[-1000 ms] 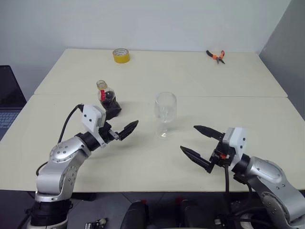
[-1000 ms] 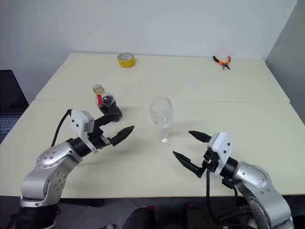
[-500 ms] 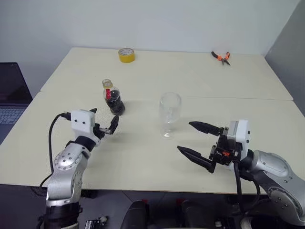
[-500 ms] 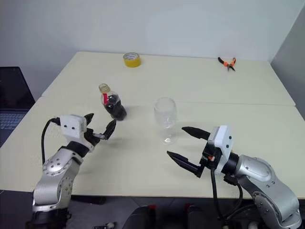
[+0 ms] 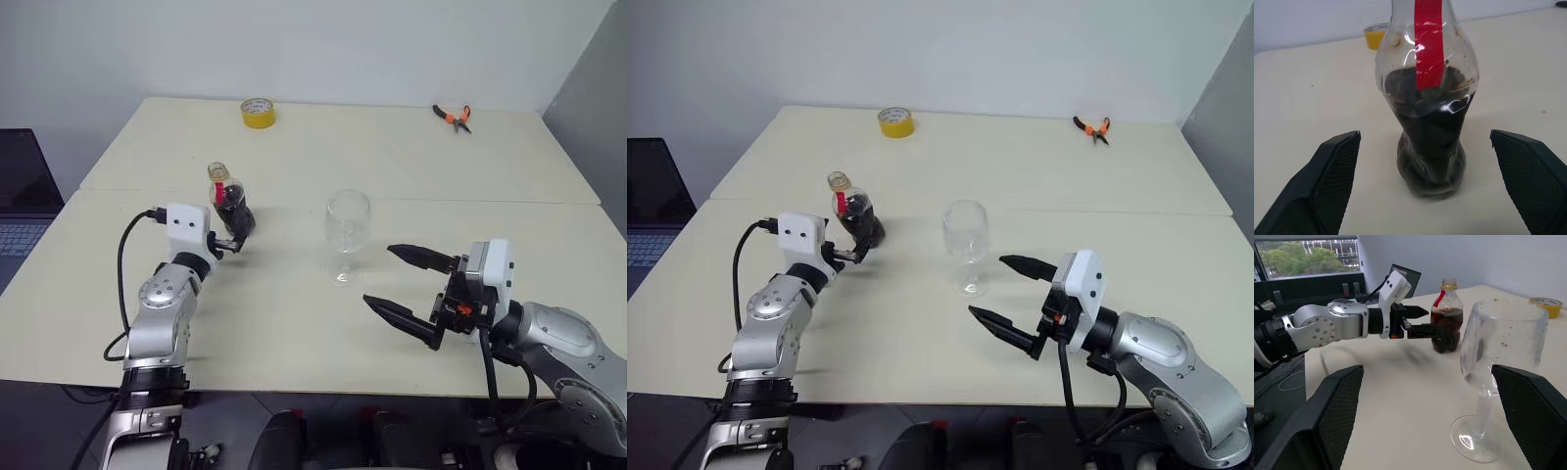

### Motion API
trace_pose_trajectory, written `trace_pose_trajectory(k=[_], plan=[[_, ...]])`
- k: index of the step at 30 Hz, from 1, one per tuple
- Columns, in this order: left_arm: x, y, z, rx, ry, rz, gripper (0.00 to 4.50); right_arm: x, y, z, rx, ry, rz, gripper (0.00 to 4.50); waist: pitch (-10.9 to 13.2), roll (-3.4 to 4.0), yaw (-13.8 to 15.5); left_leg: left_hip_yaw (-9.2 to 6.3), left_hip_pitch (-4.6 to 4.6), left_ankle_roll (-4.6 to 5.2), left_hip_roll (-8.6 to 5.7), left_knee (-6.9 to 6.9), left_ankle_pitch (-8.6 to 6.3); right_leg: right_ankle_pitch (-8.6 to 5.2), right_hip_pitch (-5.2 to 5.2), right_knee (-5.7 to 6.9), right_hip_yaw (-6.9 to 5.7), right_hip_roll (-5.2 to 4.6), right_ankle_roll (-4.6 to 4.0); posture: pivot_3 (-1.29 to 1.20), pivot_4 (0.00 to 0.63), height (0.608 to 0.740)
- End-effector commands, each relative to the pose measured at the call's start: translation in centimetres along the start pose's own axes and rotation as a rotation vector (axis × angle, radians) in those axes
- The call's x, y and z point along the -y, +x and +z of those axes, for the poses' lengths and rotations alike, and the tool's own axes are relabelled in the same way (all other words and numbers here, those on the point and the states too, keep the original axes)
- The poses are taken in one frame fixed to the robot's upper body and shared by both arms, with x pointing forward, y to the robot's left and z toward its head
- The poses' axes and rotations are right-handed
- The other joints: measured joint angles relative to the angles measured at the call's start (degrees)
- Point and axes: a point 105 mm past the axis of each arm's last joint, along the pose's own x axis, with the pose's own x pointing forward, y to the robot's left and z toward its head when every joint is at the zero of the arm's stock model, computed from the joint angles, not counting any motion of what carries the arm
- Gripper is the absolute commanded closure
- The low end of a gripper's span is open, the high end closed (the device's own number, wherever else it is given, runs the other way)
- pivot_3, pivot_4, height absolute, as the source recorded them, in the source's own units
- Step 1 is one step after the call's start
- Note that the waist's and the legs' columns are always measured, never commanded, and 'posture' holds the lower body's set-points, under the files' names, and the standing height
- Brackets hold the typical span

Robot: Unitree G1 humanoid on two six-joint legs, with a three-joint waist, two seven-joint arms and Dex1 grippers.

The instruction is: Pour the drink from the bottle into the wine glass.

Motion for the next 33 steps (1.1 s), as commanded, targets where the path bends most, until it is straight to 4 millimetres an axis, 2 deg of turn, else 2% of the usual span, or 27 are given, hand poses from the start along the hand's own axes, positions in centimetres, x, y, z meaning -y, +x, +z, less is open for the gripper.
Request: trace_pose_trajectory(k=[1,4,12,13,15,21,24,28,30,33], plan=[[0.4,1.5,1.6,0.055,0.005,-0.027,0.00,-0.5,0.0,1.6,0.041,-0.056,0.021,0.03,0.0,-0.01,0.0,0.00,0.00,0.00,0.00,0.00,0.00,0.00,0.00,0.00,-0.01,0.00,0.00,0.00,0.150,0.740],[-0.1,2.2,1.6,0.057,-0.018,-0.013,0.00,-0.5,-0.1,1.6,0.040,-0.055,0.017,0.03,0.0,-0.02,0.0,-0.02,-0.01,0.00,-0.01,0.02,0.00,0.00,0.00,0.01,-0.04,0.00,0.00,0.00,0.150,0.740],[0.2,3.4,1.1,0.052,-0.012,-0.032,0.00,-0.5,-0.1,1.8,0.044,-0.062,0.012,0.03,0.0,-0.02,0.0,0.01,-0.02,-0.01,0.01,0.01,0.00,0.00,-0.03,0.00,-0.01,0.00,0.00,0.00,0.150,0.740],[0.4,3.6,1.0,0.047,-0.018,-0.041,0.38,-0.5,-0.1,1.7,0.042,-0.063,0.013,0.00,0.0,-0.02,0.0,0.01,-0.03,-0.01,0.01,0.01,0.00,0.00,-0.03,0.00,-0.02,0.00,0.00,0.00,0.150,0.740],[0.5,3.9,0.8,0.040,-0.031,-0.047,0.75,-0.5,-0.1,1.7,0.043,-0.064,0.011,0.00,0.0,-0.02,0.0,0.00,-0.03,-0.01,-0.01,0.02,0.01,0.00,-0.02,0.00,-0.02,0.00,0.00,0.00,0.150,0.740],[0.3,4.5,1.0,0.052,-0.038,-0.051,2.73,-0.4,0.0,1.6,0.044,-0.062,0.004,0.00,0.0,-0.03,0.0,0.00,-0.04,-0.01,-0.01,0.03,0.01,0.00,-0.03,-0.01,-0.02,0.00,0.01,0.00,0.150,0.740],[0.2,4.7,1.3,0.068,-0.035,-0.047,3.53,-0.3,0.0,1.5,0.045,-0.062,-0.002,0.00,0.0,-0.03,0.0,-0.01,-0.04,-0.01,-0.01,0.03,0.01,0.00,-0.03,0.01,-0.04,0.00,0.01,0.00,0.150,0.740],[-0.1,4.4,2.5,0.116,0.005,-0.058,3.78,-0.4,0.0,1.6,0.048,-0.074,-0.017,0.00,0.0,-0.03,0.0,-0.01,-0.05,-0.01,-0.01,0.03,0.01,0.00,-0.03,0.00,-0.04,0.00,0.01,0.00,0.150,0.740],[1.3,3.7,4.0,0.181,0.096,-0.145,3.78,-0.2,-0.1,1.8,0.057,-0.093,-0.047,0.00,0.0,-0.06,0.0,-0.01,-0.06,-0.02,0.00,0.03,0.01,0.01,-0.05,0.00,-0.04,0.00,0.01,0.00,0.150,0.740],[3.4,3.1,5.2,0.227,0.184,-0.254,3.78,0.2,-0.1,2.2,0.072,-0.104,-0.083,0.00,0.0,-0.06,0.0,0.00,-0.10,-0.05,0.01,0.02,0.03,0.01,-0.09,-0.01,-0.03,-0.01,0.00,0.00,0.150,0.740]])
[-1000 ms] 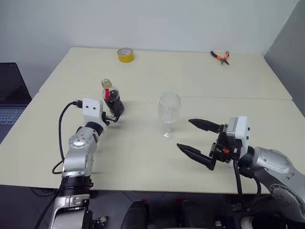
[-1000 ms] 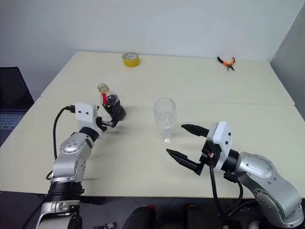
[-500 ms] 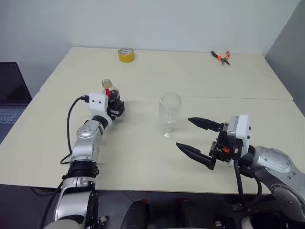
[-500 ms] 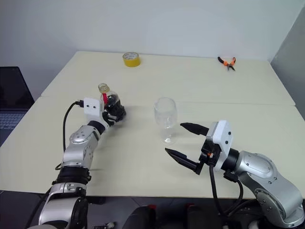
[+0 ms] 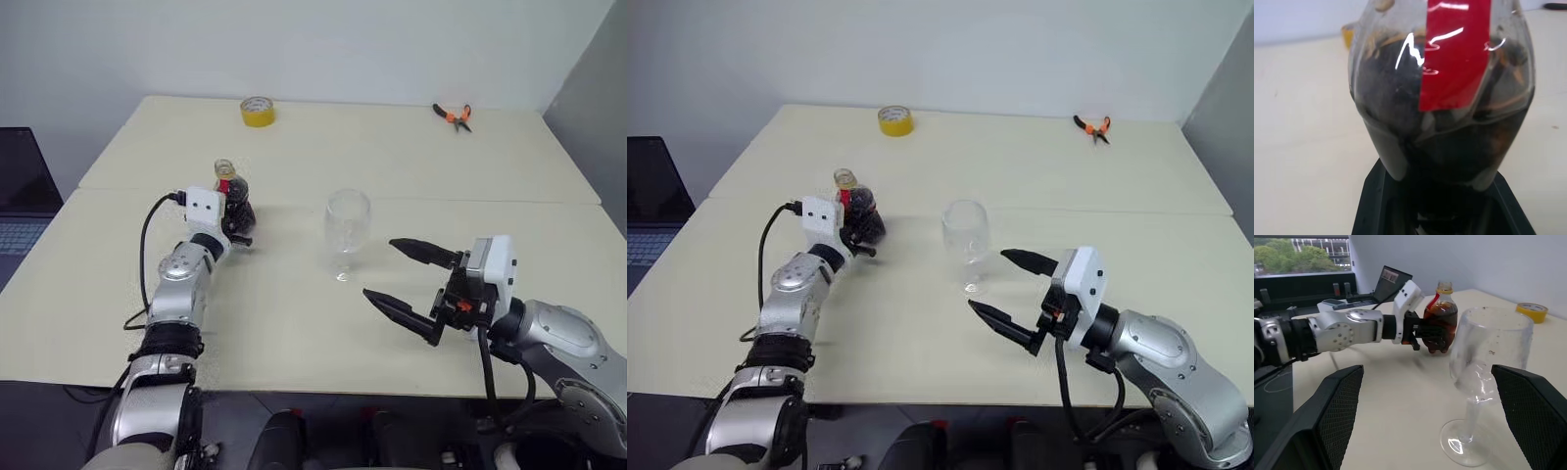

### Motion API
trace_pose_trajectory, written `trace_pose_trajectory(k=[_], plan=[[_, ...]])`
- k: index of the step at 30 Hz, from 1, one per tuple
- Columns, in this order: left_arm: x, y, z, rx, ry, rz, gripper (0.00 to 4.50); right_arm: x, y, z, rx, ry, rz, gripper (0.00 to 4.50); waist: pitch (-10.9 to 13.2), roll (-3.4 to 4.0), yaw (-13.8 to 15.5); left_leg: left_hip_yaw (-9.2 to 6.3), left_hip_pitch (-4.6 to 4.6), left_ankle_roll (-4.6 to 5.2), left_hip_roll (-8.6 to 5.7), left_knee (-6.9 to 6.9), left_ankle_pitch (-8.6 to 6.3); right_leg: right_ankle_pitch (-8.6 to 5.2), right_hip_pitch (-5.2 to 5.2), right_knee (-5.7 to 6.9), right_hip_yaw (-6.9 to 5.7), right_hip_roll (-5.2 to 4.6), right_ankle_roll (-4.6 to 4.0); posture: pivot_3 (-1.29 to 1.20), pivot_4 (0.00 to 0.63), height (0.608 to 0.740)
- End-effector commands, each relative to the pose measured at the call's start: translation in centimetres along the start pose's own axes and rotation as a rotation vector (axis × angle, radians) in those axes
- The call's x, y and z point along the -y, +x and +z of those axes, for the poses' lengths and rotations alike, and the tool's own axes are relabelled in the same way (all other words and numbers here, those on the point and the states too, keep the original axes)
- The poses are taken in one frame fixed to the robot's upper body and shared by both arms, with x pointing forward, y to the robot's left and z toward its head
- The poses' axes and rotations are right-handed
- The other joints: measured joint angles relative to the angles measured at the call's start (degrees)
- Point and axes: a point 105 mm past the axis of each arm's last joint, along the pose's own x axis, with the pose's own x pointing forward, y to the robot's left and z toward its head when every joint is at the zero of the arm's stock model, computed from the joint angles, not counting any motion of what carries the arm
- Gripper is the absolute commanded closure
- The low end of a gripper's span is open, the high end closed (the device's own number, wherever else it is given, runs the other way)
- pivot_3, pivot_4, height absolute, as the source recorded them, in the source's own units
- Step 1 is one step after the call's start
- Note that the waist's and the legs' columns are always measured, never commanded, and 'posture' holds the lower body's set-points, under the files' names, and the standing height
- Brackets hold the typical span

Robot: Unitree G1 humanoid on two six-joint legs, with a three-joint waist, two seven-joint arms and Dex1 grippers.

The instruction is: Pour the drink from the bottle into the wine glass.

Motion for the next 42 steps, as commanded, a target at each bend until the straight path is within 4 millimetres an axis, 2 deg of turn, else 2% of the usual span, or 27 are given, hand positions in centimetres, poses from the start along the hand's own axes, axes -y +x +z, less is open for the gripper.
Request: trace_pose_trajectory(k=[1,5,11,15,25,35,42], plan=[[2.5,0.0,5.0,0.166,0.169,-0.151,3.79,0.2,-0.1,1.8,0.068,-0.072,-0.053,0.00,0.0,0.00,0.0,0.00,0.00,0.00,0.00,0.01,0.00,0.00,0.01,0.01,0.00,0.00,0.00,0.00,0.150,0.740],[4.5,0.1,6.1,0.198,0.261,-0.260,3.84,1.3,0.1,2.3,0.107,-0.072,-0.141,0.00,0.0,0.00,0.0,0.00,0.03,0.00,-0.01,0.02,0.00,0.00,0.03,0.02,0.01,0.00,0.00,0.00,0.150,0.740],[7.0,1.1,8.6,0.289,0.539,-0.410,3.86,1.9,1.2,1.8,0.132,-0.072,-0.177,0.00,0.0,0.00,0.0,0.01,0.01,0.02,-0.02,0.01,-0.01,0.00,0.00,0.03,0.01,0.02,0.00,0.00,0.150,0.740],[7.1,2.0,9.1,0.313,0.543,-0.411,3.86,2.0,2.1,1.0,0.129,-0.104,-0.183,0.00,0.0,0.00,0.0,0.03,0.01,0.03,-0.04,0.00,-0.02,0.00,-0.01,0.01,0.03,0.02,0.00,0.00,0.150,0.740],[7.5,2.5,11.6,0.441,0.827,-0.411,3.86,1.2,4.1,1.1,0.194,-0.107,-0.162,0.00,0.0,0.00,-0.1,0.04,-0.02,0.04,-0.04,0.01,-0.01,0.00,-0.08,0.06,0.06,0.03,0.00,0.00,0.150,0.740],[7.5,2.2,12.8,0.529,1.016,-0.387,3.86,1.1,4.6,1.0,0.204,-0.101,-0.164,0.00,0.0,0.00,-0.1,0.04,-0.01,0.03,-0.04,0.02,-0.01,0.00,-0.08,0.09,0.04,0.03,0.00,0.00,0.150,0.740],[7.3,2.4,13.2,0.552,1.068,-0.355,3.87,1.3,4.7,0.9,0.201,-0.096,-0.173,0.00,0.0,0.00,-0.1,0.05,-0.01,0.03,-0.04,0.02,-0.01,0.00,-0.08,0.10,0.04,0.02,0.00,0.00,0.150,0.740]])
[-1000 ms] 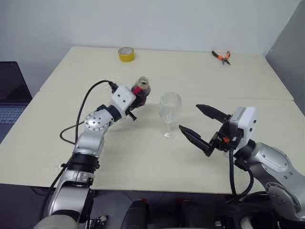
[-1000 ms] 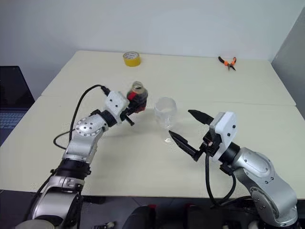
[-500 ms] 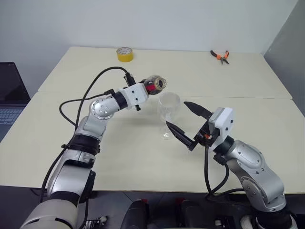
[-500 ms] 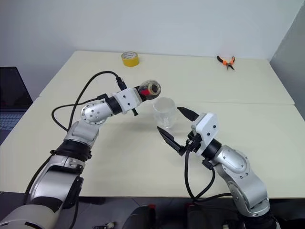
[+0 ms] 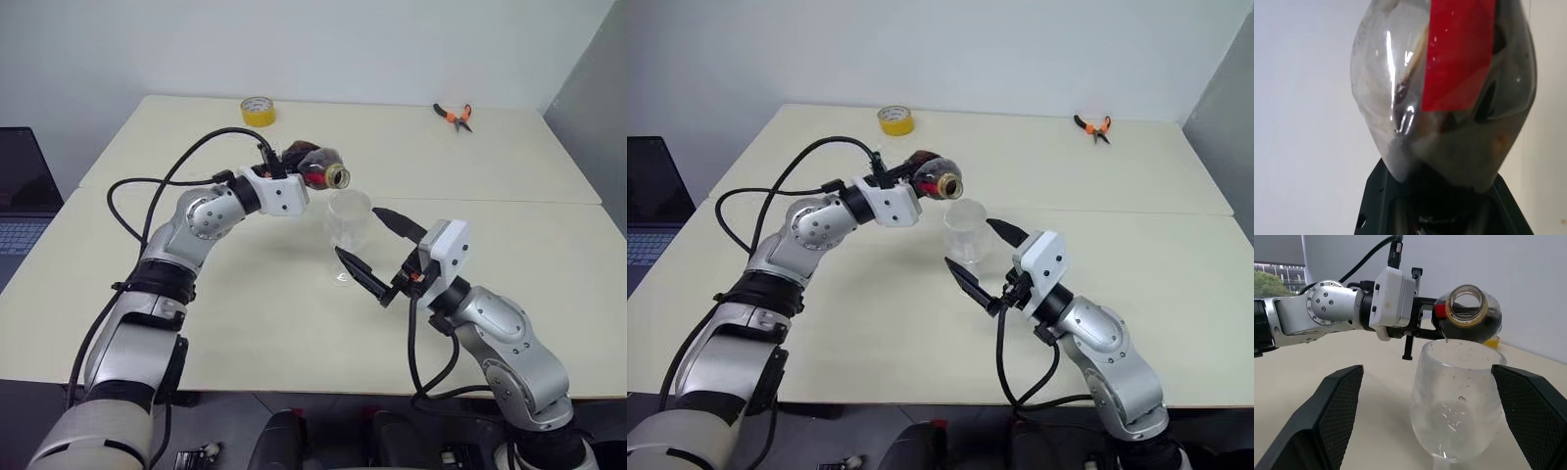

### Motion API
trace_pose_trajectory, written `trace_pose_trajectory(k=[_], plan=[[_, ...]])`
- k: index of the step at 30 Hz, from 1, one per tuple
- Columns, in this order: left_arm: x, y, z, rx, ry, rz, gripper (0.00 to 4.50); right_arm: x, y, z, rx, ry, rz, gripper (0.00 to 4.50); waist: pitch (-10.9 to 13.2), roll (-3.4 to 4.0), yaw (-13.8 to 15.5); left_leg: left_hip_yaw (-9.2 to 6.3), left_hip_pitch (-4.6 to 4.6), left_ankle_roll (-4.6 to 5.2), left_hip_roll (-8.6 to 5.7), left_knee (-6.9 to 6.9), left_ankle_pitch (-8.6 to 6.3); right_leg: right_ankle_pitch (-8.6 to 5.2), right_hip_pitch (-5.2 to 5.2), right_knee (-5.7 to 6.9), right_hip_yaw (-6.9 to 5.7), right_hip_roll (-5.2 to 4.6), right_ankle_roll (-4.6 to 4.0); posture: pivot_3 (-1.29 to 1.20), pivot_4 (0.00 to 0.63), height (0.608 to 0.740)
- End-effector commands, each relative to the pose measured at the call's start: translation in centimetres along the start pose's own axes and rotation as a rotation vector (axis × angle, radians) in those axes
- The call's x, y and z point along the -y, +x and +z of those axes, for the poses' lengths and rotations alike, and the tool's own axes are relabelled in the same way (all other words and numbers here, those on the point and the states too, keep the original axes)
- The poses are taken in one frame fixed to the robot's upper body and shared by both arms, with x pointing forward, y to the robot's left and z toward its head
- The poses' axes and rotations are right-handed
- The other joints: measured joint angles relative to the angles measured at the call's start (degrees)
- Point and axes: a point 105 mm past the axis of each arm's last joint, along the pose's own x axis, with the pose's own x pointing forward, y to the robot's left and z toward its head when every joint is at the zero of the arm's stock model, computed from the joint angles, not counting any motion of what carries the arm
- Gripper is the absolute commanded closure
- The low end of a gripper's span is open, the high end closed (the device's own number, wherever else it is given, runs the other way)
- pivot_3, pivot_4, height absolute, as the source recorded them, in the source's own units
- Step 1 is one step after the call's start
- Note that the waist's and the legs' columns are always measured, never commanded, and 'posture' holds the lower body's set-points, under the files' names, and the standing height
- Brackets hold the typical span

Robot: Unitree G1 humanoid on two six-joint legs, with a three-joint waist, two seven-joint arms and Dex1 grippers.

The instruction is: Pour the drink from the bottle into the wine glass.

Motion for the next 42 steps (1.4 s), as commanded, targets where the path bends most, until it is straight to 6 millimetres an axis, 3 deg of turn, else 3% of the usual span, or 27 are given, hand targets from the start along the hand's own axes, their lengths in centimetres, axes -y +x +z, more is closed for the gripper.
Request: trace_pose_trajectory(k=[1,23,42], plan=[[-2.1,0.1,0.8,0.037,0.070,0.058,3.87,-0.2,0.1,1.4,0.059,-0.027,0.009,0.00,0.0,0.00,0.0,0.00,0.00,0.00,0.00,0.00,0.00,0.00,0.00,0.01,0.00,0.00,0.00,0.00,0.150,0.740],[-3.6,0.2,0.6,0.040,0.267,0.077,3.87,0.0,-0.1,0.6,0.022,-0.028,-0.008,0.00,0.0,0.00,0.0,0.03,0.00,-0.01,0.00,0.01,0.01,0.00,-0.07,0.09,0.01,0.00,0.00,0.00,0.150,0.740],[-4.2,0.4,0.6,0.052,0.299,0.100,3.87,0.3,-0.7,0.4,0.009,-0.024,-0.029,0.00,0.0,0.00,0.0,0.06,0.00,-0.02,0.00,0.02,0.01,0.00,-0.10,0.13,0.03,0.00,0.00,0.00,0.150,0.740]])
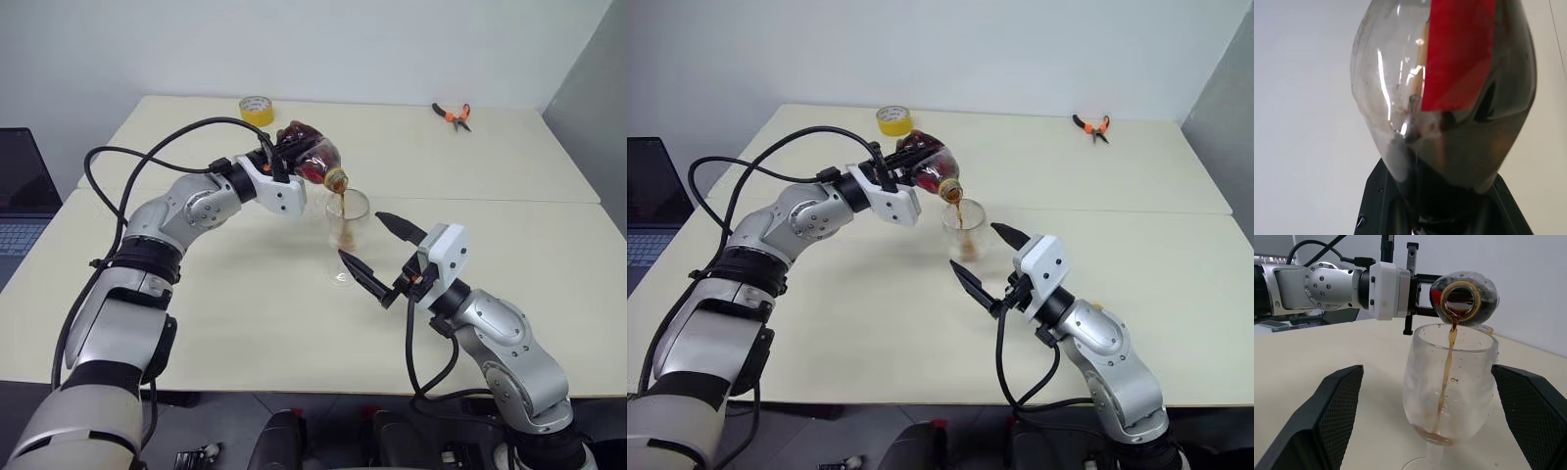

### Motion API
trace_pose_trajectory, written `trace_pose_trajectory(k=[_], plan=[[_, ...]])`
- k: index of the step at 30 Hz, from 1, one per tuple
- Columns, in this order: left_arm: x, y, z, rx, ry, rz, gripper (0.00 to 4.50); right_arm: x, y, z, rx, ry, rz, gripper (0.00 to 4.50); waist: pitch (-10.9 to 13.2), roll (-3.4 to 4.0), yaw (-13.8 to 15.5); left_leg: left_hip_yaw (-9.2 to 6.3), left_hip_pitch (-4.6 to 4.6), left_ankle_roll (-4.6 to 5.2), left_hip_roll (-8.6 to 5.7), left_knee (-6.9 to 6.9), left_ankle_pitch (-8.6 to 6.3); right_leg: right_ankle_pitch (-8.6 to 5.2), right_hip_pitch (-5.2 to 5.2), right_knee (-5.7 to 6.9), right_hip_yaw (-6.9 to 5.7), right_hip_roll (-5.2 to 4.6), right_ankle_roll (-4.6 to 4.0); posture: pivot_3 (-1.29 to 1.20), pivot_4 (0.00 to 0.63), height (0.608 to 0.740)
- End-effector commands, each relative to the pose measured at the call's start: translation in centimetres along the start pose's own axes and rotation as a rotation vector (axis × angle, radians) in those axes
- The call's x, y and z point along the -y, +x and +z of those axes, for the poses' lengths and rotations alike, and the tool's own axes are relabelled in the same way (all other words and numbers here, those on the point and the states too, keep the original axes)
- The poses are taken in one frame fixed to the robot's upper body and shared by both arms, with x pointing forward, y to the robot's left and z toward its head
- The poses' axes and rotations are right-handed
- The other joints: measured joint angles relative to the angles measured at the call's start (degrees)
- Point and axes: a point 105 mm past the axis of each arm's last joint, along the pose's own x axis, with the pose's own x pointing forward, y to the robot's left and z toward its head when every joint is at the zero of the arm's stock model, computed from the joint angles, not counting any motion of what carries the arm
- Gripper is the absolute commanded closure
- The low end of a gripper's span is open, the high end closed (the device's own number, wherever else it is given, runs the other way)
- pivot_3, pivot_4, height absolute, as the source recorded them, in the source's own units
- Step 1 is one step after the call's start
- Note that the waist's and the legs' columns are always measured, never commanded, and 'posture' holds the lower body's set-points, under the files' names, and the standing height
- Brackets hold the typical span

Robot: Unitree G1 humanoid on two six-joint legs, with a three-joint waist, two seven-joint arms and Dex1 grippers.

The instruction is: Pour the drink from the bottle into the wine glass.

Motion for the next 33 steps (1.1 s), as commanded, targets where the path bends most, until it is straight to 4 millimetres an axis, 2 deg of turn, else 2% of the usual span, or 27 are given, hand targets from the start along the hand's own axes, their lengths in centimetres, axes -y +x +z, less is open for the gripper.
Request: trace_pose_trajectory(k=[1,33], plan=[[-2.8,0.3,0.3,0.026,0.044,0.083,3.87,0.1,-0.3,1.1,0.041,-0.015,-0.006,0.00,0.0,0.00,0.0,0.00,0.00,0.00,0.00,0.00,0.00,0.00,0.00,0.01,0.00,0.00,0.00,0.00,0.150,0.740],[-4.0,0.9,0.1,0.036,0.125,0.082,3.87,-0.3,-0.5,1.1,0.036,-0.007,0.001,0.00,0.0,0.00,0.0,0.19,-0.02,-0.02,0.00,0.02,0.01,0.00,-0.18,0.19,0.05,0.00,0.00,0.00,0.150,0.740]])
